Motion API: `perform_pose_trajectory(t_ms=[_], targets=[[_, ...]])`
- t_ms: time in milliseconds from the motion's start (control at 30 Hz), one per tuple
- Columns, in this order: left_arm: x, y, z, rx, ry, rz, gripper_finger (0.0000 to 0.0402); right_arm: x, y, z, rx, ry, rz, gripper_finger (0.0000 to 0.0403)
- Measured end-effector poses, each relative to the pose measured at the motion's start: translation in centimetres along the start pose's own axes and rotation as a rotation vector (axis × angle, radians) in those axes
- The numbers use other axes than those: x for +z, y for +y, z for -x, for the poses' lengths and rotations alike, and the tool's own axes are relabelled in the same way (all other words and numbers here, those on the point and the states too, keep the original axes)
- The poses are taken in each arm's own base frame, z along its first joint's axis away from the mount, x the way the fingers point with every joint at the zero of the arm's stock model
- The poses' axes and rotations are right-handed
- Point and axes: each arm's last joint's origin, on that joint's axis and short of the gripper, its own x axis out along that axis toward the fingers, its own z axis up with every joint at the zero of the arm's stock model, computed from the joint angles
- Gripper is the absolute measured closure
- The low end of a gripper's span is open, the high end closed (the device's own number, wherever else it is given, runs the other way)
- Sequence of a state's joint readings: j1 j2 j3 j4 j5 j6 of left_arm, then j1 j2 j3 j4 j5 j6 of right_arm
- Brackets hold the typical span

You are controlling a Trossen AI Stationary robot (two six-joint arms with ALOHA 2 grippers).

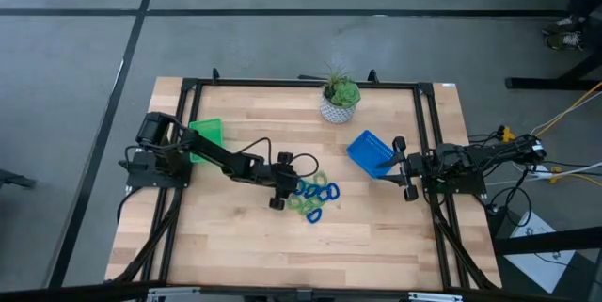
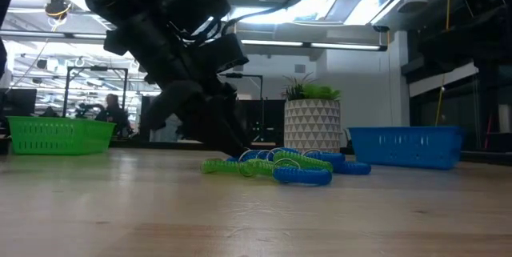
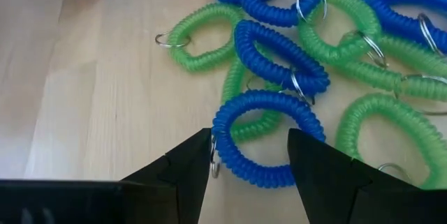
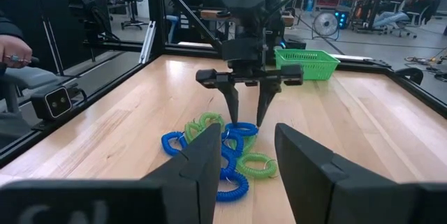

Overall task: Sort spring keychains
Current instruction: Put the blue spring keychain in the blue bin

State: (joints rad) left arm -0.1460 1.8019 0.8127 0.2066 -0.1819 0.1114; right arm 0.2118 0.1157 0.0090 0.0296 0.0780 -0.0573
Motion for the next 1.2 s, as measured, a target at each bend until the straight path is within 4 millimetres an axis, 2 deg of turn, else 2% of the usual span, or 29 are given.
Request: perform_pose_trajectory(t_ms=[233, 400, 567, 933, 1067, 1200], targets=[[0.0, 0.3, 0.0, 0.02, 0.003, 0.026, 0.0218, 0.0, 0.0, 0.0, 0.0, 0.0, 0.0, 0.0267], [-0.3, 1.8, -0.3, 0.058, 0.012, 0.088, 0.0223, 0.0, 0.0, 0.0, 0.0, 0.0, 0.0, 0.0267], [-0.7, 3.2, -0.7, -0.035, 0.015, 0.215, 0.0227, 0.0, 0.0, 0.0, 0.0, 0.0, 0.0, 0.0267], [-1.3, 3.1, -1.8, -0.104, 0.016, 0.2, 0.0233, 0.0, 0.0, 0.0, 0.0, 0.0, 0.0, 0.0267], [-1.2, 3.0, -1.9, -0.112, -0.019, 0.167, 0.0254, 0.0, 0.0, 0.0, 0.0, 0.0, 0.0, 0.0267], [-0.9, 2.8, -1.9, -0.106, -0.043, 0.143, 0.0294, 0.0, 0.0, 0.0, 0.0, 0.0, 0.0, 0.0267]])
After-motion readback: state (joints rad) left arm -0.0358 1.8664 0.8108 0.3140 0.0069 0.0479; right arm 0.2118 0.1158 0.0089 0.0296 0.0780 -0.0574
